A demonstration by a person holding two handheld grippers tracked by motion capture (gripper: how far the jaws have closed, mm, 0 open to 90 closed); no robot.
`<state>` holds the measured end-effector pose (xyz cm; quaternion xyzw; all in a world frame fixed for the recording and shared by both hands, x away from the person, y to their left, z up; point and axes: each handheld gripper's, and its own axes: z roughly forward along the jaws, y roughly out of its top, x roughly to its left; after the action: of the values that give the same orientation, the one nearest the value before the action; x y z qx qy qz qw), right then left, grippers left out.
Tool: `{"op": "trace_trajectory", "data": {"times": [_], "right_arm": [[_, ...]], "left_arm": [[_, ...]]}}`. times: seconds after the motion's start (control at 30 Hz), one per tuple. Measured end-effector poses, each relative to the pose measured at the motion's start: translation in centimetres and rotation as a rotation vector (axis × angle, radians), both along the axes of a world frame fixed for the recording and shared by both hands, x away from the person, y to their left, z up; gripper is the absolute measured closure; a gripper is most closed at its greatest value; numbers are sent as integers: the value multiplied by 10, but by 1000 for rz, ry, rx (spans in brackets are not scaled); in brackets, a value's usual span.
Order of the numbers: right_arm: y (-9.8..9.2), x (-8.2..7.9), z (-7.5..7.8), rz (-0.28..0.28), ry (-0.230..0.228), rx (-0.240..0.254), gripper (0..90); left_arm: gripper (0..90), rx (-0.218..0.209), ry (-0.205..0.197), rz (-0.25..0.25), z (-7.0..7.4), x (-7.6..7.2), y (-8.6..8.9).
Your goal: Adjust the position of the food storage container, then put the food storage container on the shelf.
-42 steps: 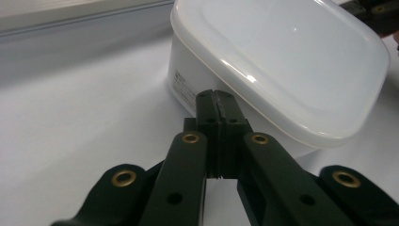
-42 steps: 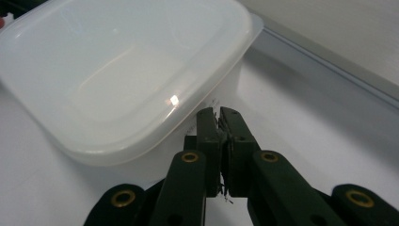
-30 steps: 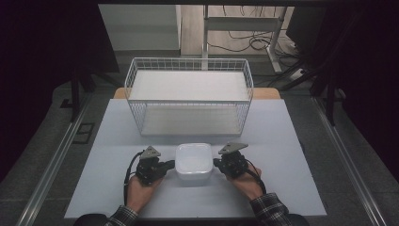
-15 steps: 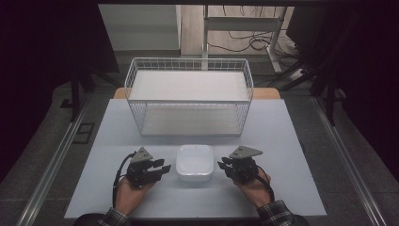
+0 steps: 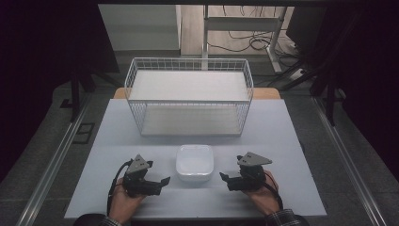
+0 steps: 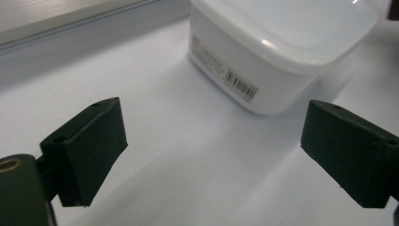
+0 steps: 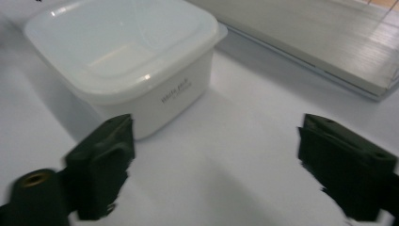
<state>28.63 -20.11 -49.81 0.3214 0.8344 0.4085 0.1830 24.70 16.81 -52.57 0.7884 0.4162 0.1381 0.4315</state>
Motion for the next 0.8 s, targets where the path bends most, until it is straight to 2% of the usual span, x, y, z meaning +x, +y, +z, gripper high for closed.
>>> {"op": "trace_trajectory", "data": {"times": [0.07,0.2,0.27,0.37,0.47,0.5,0.67,0.8], "right_arm": [[-5,0,-4,-3,15,-8,45],[-10,3,-7,-10,45,3,31],[-10,4,-8,-7,50,6,29],[-10,5,-9,6,53,3,25],[-8,6,-9,11,50,10,25],[-8,6,-8,12,55,11,25],[-4,6,-6,31,57,19,25],[0,7,-3,40,66,36,25]], "left_arm": [[44,12,-5,0,-1,0,0],[32,22,-38,-18,-4,1,3],[27,27,-38,-14,-4,2,3],[29,-1,-4,1,-5,4,5],[38,-14,8,6,-4,5,6],[41,-39,19,-1,-3,5,7],[40,-79,23,-17,3,6,8],[26,-90,11,-37,9,8,6]]}}
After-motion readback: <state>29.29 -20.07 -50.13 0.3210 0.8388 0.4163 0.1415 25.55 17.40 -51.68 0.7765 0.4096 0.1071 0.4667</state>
